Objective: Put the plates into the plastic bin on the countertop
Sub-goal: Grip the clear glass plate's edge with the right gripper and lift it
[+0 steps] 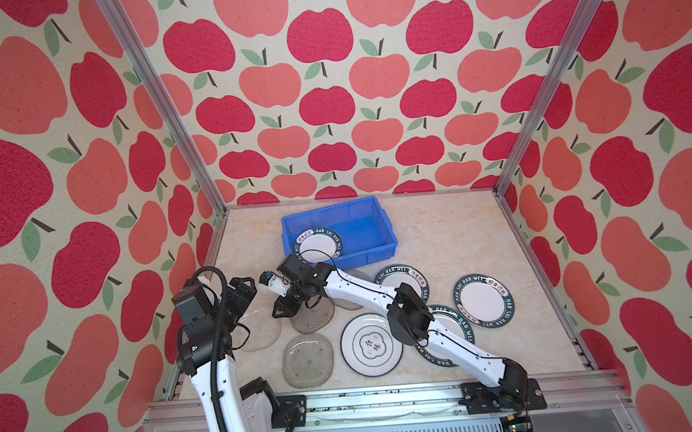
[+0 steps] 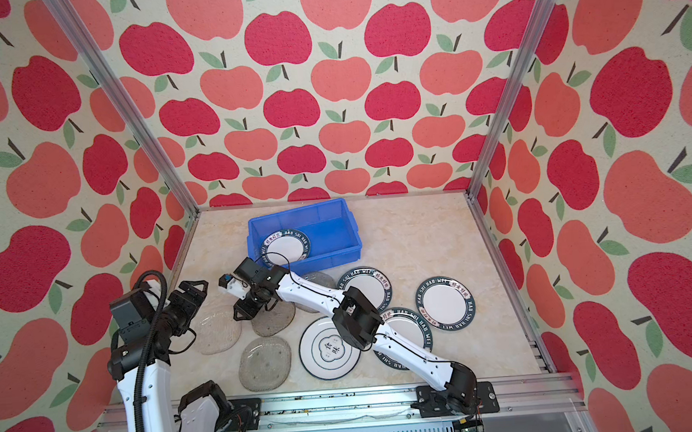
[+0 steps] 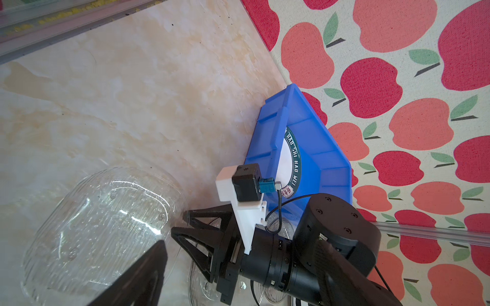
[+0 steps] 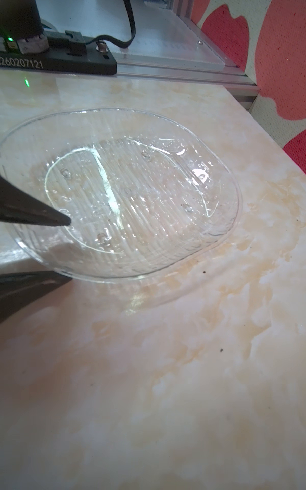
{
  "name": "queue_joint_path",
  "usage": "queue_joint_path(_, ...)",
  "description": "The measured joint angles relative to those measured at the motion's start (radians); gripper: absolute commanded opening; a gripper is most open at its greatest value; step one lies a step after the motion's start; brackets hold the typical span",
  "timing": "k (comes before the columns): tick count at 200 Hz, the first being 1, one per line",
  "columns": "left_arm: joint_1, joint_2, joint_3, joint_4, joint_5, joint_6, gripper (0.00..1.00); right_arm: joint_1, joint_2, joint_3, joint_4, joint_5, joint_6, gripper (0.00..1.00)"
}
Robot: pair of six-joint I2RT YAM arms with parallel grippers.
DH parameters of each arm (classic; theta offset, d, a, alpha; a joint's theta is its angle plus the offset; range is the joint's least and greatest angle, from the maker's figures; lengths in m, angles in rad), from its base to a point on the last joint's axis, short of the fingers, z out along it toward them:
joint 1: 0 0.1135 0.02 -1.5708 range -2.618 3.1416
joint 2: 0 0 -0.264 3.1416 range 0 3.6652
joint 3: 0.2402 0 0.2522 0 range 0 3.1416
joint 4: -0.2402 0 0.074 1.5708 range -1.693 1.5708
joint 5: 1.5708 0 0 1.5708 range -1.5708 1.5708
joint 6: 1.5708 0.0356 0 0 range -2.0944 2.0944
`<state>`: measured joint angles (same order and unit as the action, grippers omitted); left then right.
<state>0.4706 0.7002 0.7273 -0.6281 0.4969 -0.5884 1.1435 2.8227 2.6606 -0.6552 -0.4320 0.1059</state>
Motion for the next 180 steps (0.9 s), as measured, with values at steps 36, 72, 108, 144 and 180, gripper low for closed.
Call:
queue_joint_path(36, -0.005, 0.0, 0.0, -0.003, -0.011, 0.004, 0.89, 0.0, 0.003, 0.001, 0.001, -0.003, 0.0, 0.27)
queue_joint_path(72, -0.011, 0.0, 0.0, -0.004, -0.018, 0.005, 0.89, 0.0, 0.005, 0.001, 0.005, -0.006, 0.0, 0.22)
queue_joint_path(108, -0.016, 0.0, 0.0, -0.005, -0.022, 0.011, 0.89, 0.0, 0.005, 0.001, 0.009, -0.007, 0.0, 0.17)
queue_joint_path(144, -0.023, 0.0, 0.0, -0.005, -0.029, 0.012, 0.9, 0.0, 0.005, -0.008, 0.034, -0.006, 0.0, 0.1)
queue_joint_path(180, -0.031, 0.006, 0.006, -0.008, -0.037, 0.013, 0.9, 0.002, 0.004, -0.009, 0.061, -0.003, 0.0, 0.0)
